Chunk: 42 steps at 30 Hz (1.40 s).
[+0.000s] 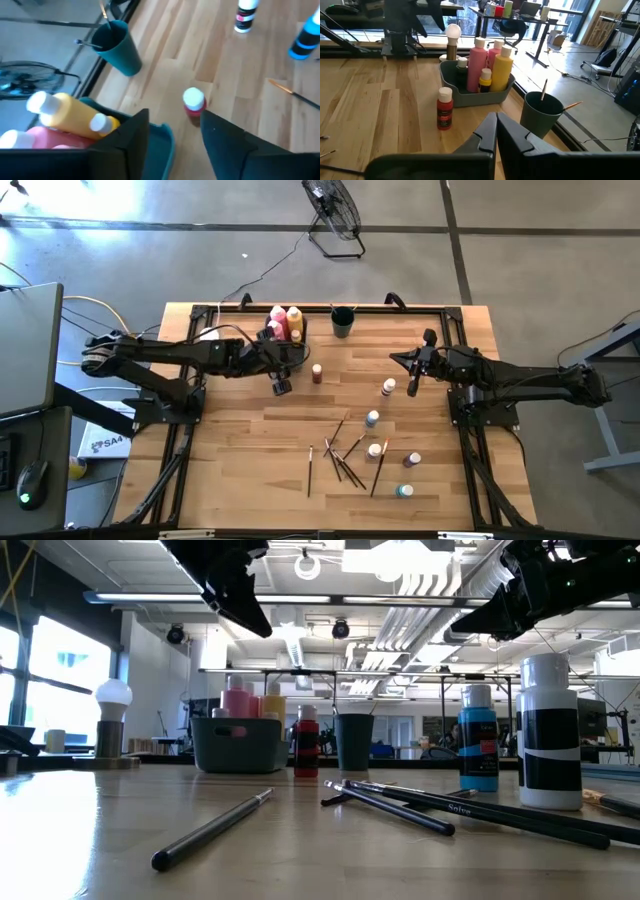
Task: Pick & Place Paint Supplies
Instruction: Put the small red paint bottle into the green bin
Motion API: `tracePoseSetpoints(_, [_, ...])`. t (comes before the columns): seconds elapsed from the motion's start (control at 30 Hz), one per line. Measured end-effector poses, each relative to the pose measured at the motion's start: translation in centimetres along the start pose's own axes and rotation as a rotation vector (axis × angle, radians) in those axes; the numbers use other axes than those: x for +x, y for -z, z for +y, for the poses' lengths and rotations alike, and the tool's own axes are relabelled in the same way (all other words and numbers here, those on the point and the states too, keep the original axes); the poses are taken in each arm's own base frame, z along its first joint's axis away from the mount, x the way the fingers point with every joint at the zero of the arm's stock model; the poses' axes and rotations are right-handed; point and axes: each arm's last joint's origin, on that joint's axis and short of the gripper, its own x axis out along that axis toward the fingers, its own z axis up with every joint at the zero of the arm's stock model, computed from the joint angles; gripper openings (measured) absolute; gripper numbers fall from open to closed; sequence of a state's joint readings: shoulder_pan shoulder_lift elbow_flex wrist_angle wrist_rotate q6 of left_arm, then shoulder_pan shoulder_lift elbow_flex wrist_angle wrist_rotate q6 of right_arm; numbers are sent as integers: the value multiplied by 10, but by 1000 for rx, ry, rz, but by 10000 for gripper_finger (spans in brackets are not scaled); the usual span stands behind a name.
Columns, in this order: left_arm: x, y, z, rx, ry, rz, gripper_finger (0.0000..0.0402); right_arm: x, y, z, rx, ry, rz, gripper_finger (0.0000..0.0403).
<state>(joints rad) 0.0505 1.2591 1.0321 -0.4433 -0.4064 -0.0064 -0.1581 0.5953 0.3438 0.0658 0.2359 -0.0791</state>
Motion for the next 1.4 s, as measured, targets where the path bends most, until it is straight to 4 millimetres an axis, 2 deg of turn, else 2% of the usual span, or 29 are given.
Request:
tracePoseSetpoints(0.1, [1,0,2,-10,36,-1,206,0,0,0,0,0,1,4])
tracePoseSetpoints(0.2, [1,-1,2,-11,61,-4,217,0,0,0,0,0,1,4])
tracePoseSetpoints(0.7, [3,-6,2,-58,62,-49,219,0,0,0,0,0,2,4])
tracePoseSetpoints(0.97, [31,3,19,-82,104,46,219,0,0,0,-1,-1,2,4])
tracePoseSetpoints(1.2, [50,7,39,-110,233,65,219,0,0,0,-1,-3,2,4])
tracePoseSetpoints(1.4, [71,10,37,-53,257,61,219,0,0,0,-1,-3,2,4])
